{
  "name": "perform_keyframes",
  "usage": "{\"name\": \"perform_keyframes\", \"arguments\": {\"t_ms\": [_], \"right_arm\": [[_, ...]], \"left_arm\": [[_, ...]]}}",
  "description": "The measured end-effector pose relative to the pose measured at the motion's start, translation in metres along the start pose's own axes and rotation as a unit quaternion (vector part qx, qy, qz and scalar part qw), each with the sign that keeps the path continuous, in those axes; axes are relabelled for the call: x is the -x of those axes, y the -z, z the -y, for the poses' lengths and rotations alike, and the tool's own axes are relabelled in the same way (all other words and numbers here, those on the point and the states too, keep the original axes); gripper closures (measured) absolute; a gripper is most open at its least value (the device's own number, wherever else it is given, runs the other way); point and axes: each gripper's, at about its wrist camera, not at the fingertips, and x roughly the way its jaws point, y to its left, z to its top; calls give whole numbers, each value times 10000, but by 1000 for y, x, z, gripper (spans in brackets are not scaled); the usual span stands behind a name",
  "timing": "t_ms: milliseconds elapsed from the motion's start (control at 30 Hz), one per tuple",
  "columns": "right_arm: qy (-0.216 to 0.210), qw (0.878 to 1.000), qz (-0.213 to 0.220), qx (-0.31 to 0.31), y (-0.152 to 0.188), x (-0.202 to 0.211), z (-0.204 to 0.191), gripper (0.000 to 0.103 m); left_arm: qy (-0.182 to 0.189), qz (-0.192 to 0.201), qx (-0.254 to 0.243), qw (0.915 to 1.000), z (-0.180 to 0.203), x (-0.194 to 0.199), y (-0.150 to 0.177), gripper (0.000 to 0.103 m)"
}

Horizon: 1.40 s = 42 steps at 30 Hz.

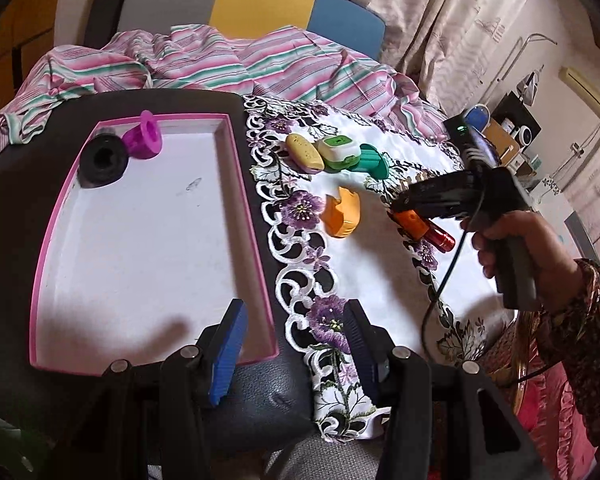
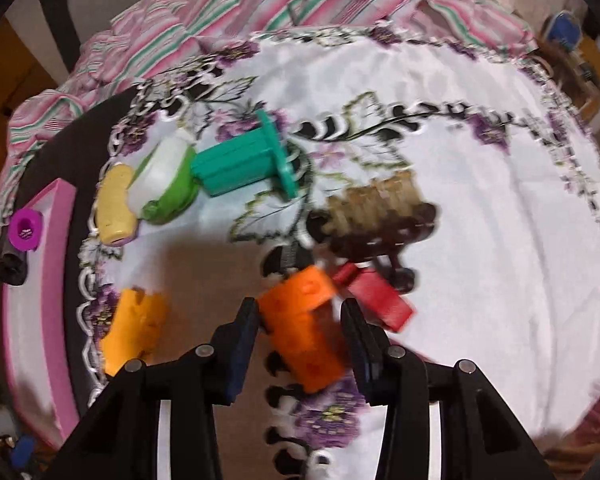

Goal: Organize rigid objects
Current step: 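Grasp the yellow-orange flat piece with the left tool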

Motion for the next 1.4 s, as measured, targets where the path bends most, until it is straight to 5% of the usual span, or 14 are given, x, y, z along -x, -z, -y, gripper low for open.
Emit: {"name": "perform_keyframes", "arguments": {"t_ms": [367, 767, 933, 1100, 1400], "right_arm": [[-251, 9973, 460, -513, 10, -11, 16, 71], [-1014, 9855, 404, -1301, 17, -4, 39, 74], [-1042, 9849, 400, -1324, 19, -4, 38, 74], [-1035, 9851, 390, -1313, 17, -5, 37, 74], [-981, 9867, 391, -1236, 15, -6, 33, 74]], "left_arm": [[-206, -281, -375, 9987, 32, -31, -20, 52], [-538, -611, -970, 9919, 77, -113, -75, 41], [-421, -943, -786, 9915, 71, -154, -88, 42], [-477, -808, -1124, 9892, 77, -167, -87, 43], [-749, -671, -1840, 9778, 90, -174, -83, 74]]}}
